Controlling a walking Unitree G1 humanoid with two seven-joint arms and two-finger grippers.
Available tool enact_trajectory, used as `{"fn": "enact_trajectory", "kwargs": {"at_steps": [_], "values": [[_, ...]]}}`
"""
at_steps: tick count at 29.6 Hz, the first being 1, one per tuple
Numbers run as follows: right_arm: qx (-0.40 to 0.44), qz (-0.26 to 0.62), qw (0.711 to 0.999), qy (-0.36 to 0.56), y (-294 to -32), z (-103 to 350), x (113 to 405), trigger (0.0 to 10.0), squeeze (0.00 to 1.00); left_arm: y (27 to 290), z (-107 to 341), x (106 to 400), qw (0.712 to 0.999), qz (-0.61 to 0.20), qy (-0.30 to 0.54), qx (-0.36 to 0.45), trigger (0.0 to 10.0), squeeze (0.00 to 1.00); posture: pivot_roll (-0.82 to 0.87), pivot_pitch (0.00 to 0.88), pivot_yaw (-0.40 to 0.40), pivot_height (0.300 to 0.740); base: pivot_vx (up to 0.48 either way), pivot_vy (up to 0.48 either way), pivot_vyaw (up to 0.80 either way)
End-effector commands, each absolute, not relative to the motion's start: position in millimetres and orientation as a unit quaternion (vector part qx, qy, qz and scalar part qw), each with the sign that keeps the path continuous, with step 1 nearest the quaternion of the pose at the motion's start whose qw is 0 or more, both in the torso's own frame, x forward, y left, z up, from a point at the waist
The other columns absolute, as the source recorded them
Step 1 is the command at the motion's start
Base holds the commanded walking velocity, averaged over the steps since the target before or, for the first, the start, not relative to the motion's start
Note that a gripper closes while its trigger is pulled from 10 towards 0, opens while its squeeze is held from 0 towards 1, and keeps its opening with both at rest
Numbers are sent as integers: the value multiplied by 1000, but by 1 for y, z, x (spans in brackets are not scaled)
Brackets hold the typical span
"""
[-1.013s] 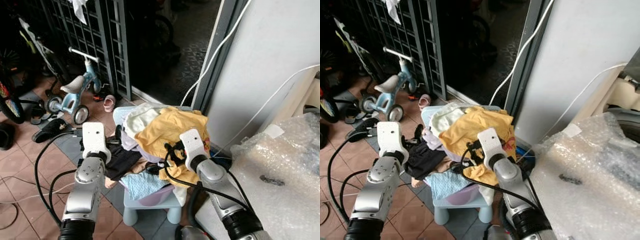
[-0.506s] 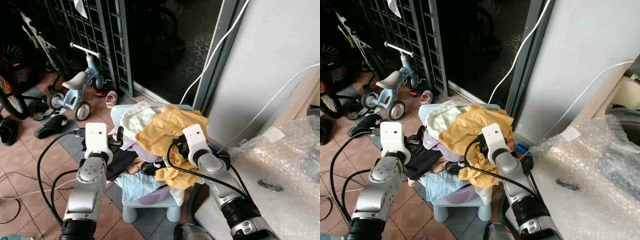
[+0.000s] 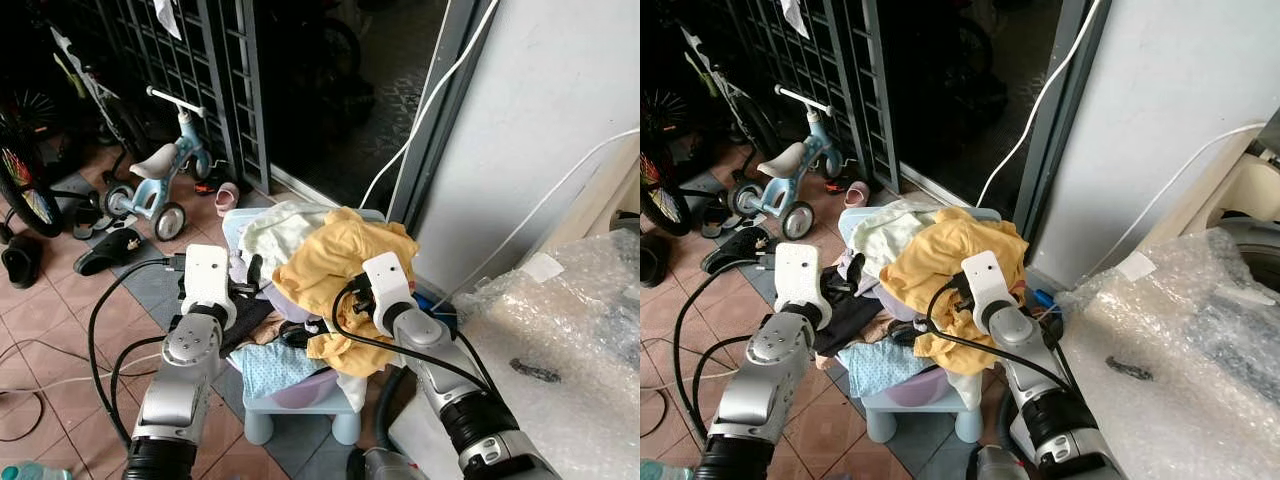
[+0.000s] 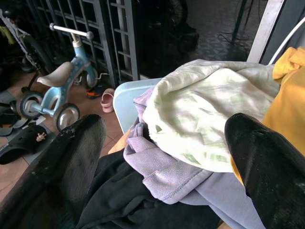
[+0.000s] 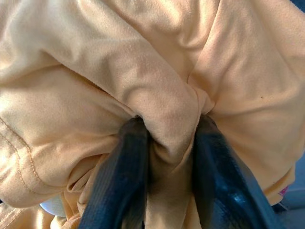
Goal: Clothes washing
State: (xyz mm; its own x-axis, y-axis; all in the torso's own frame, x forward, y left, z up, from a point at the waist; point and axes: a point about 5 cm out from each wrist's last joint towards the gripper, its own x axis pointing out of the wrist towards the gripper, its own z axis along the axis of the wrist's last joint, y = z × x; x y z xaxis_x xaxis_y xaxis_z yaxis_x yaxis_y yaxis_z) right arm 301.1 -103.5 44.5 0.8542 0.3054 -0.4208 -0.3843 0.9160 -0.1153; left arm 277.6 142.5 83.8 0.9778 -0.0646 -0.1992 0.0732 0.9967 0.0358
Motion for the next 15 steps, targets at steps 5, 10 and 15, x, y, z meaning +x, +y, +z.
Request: {"fn": "enact_trajectory", "kwargs": {"at_steps": [5,10,15], "values": [[-83,178,962,191,-105,50,305,0,0,139,91,280,995,-45,83,23,10000,0,-15,0,-4,740,0,0,0],[-15,202,965,164,-97,60,304,0,0,142,90,280,995,-35,90,17,10000,0,-16,0,0,740,0,0,0],[96,241,961,100,-80,86,302,0,0,146,85,279,994,-22,107,14,10000,0,-24,0,7,740,0,0,0]]}}
